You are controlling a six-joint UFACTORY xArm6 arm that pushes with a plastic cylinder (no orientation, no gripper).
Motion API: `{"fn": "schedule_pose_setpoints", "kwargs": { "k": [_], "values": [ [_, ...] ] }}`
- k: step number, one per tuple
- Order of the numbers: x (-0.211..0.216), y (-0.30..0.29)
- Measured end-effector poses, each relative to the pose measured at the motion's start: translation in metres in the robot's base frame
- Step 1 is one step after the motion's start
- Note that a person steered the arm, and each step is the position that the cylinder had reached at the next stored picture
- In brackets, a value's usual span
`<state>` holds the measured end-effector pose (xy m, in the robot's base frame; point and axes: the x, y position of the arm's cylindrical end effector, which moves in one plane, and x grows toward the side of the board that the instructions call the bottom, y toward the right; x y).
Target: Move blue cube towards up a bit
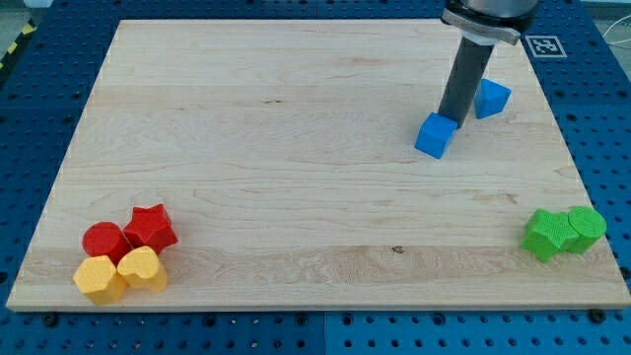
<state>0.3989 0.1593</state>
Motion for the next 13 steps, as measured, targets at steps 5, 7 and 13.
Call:
{"fn": "schedule_pose_setpoints", "kwargs": {
  "k": [5, 7, 13],
  "values": [
    [0.061, -0.026],
    [0.047, -0.089],
    [0.018, -0.041]
  ]
}}
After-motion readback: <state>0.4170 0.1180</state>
